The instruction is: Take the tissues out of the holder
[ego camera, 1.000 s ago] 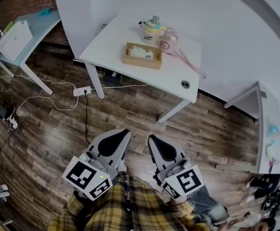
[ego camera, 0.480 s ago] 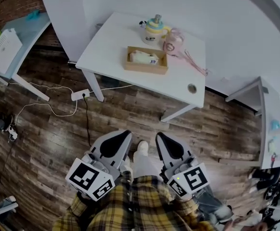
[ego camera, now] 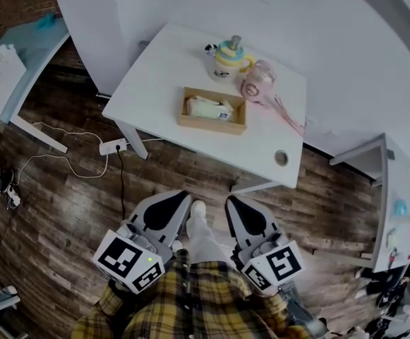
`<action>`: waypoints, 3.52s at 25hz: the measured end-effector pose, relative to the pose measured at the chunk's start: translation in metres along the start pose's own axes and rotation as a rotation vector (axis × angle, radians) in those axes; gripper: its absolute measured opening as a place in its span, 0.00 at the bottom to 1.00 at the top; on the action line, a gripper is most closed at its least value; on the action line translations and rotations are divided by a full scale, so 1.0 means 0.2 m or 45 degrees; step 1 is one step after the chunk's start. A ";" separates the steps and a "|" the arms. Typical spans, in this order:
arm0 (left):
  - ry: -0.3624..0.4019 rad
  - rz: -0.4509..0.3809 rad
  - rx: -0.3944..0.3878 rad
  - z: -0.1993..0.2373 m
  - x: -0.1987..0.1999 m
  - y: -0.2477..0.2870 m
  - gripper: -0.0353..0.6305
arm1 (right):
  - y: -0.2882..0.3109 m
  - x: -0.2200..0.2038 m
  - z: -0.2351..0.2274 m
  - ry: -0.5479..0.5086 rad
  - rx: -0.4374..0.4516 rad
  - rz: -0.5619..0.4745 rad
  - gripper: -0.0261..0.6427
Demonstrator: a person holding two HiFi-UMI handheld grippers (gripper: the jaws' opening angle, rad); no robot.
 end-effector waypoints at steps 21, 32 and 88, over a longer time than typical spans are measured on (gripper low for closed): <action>0.039 -0.039 0.137 0.29 0.36 0.80 0.06 | 0.43 0.26 -0.78 0.000 0.110 -0.053 0.06; 0.047 0.040 0.058 0.60 0.55 0.96 0.06 | 0.74 0.32 -0.87 0.060 -0.006 -0.030 0.06; 0.369 0.583 -0.256 0.84 0.64 1.48 0.35 | 1.01 0.42 -1.10 0.134 -0.279 -0.017 0.06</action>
Point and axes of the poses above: the fingertips, and each gripper's own axes: y forward along the fingers, z to its left, x out of its top, the point moved 7 cm from there along -y, backward along the fingers, and after that the axes turned 6 degrees about -y, right-handed, at the moved point
